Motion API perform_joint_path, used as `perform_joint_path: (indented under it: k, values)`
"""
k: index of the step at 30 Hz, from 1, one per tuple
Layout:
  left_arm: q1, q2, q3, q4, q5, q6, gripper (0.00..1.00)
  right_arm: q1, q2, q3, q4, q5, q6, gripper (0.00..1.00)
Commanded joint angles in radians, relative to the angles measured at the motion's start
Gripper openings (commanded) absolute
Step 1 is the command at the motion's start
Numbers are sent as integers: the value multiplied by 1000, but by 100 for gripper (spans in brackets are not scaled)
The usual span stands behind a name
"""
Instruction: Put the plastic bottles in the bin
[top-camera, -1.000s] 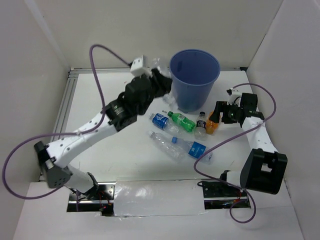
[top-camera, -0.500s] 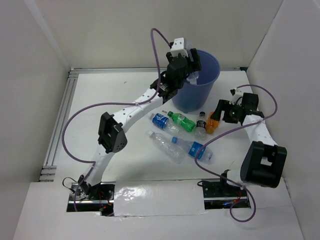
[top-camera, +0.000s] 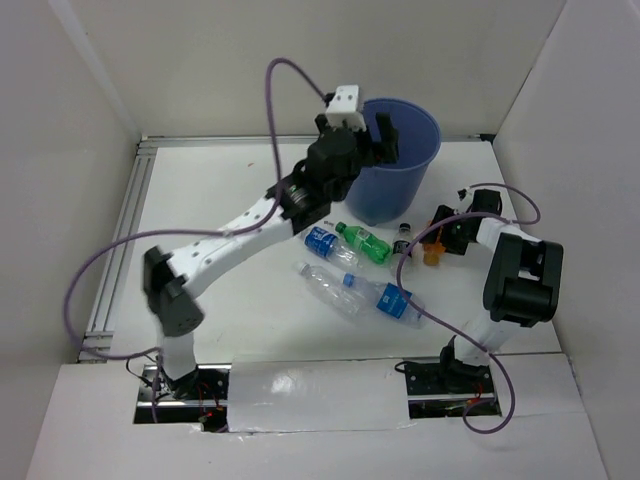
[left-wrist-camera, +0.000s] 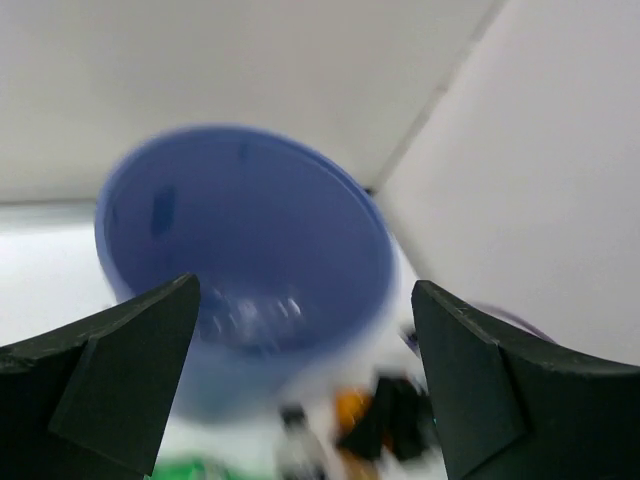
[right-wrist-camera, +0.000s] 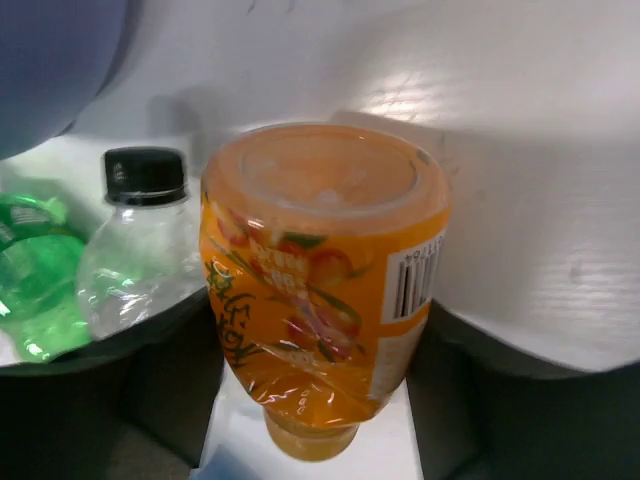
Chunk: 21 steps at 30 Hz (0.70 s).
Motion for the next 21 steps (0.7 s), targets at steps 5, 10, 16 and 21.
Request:
perform_joint_path:
  k: [5,10,16,21]
  values:
    - [-105,-511,-606,-350,-99,-569,100,-9,-64,30,43,79,-2,22]
    - [-105,-581,-959,-482,87,-908,100,-46,-330,127,-65,-32,-159,13]
    - [-54,-457,-1000,-423,210,-970,100,-71,-501,289,7,-133,-257,12]
    - [-16,-383,-999,-337,285,-981,100,-34,-454,423,145,-323,-173,14]
